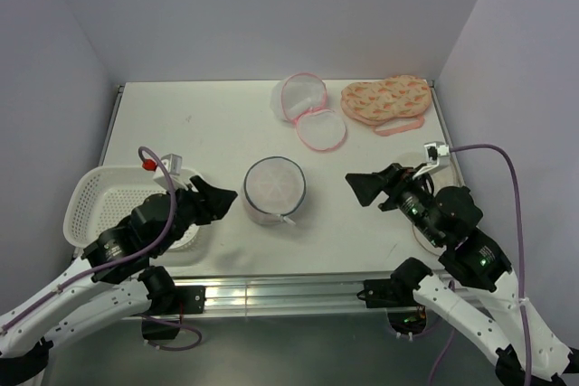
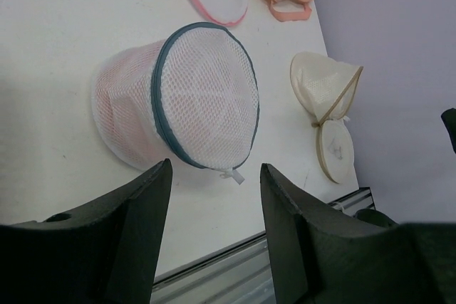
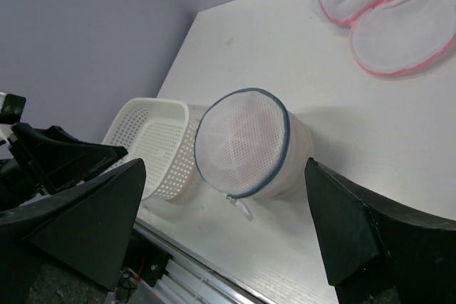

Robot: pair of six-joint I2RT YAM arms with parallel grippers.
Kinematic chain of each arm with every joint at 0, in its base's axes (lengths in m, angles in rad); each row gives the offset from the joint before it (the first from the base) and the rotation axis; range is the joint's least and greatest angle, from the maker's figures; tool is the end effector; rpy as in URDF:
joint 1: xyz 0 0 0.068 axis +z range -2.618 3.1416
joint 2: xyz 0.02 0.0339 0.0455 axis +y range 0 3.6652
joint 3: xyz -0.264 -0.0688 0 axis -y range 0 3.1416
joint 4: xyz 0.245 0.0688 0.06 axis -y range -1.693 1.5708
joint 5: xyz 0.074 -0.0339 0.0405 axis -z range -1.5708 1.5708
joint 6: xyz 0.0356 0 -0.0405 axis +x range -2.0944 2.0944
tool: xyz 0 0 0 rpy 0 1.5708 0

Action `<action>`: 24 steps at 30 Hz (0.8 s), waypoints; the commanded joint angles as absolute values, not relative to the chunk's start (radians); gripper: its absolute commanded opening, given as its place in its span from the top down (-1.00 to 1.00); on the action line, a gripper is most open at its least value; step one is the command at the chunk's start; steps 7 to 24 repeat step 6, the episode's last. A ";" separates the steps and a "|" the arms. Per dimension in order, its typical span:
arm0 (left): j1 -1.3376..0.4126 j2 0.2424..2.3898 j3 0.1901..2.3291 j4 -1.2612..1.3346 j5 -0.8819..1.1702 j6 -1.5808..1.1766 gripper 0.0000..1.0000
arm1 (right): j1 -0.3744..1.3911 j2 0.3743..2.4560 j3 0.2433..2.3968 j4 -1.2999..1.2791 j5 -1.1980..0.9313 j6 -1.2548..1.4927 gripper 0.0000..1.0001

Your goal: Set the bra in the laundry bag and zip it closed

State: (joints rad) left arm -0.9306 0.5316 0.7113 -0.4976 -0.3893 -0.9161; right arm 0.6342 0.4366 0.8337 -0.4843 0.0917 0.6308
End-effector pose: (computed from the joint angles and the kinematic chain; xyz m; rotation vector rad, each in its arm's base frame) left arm 0.0851 -0.0916 0.3167 -0.2635 1.9480 -0.8919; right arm 0.0765 0.0522 0.3657 0.0699 1.7329 0.8746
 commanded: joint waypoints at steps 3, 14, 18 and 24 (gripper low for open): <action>-0.928 0.531 0.730 -0.483 -0.362 -0.882 -0.17 | 0.629 0.436 0.813 -0.520 0.123 0.600 -1.00; -0.928 0.532 0.738 -0.483 -0.356 -0.874 -0.17 | 0.629 0.423 0.807 -0.512 0.135 0.603 -1.00; -0.928 0.532 0.738 -0.483 -0.356 -0.874 -0.17 | 0.629 0.423 0.807 -0.512 0.135 0.603 -1.00; -0.928 0.532 0.738 -0.483 -0.356 -0.874 -0.17 | 0.629 0.423 0.807 -0.512 0.135 0.603 -1.00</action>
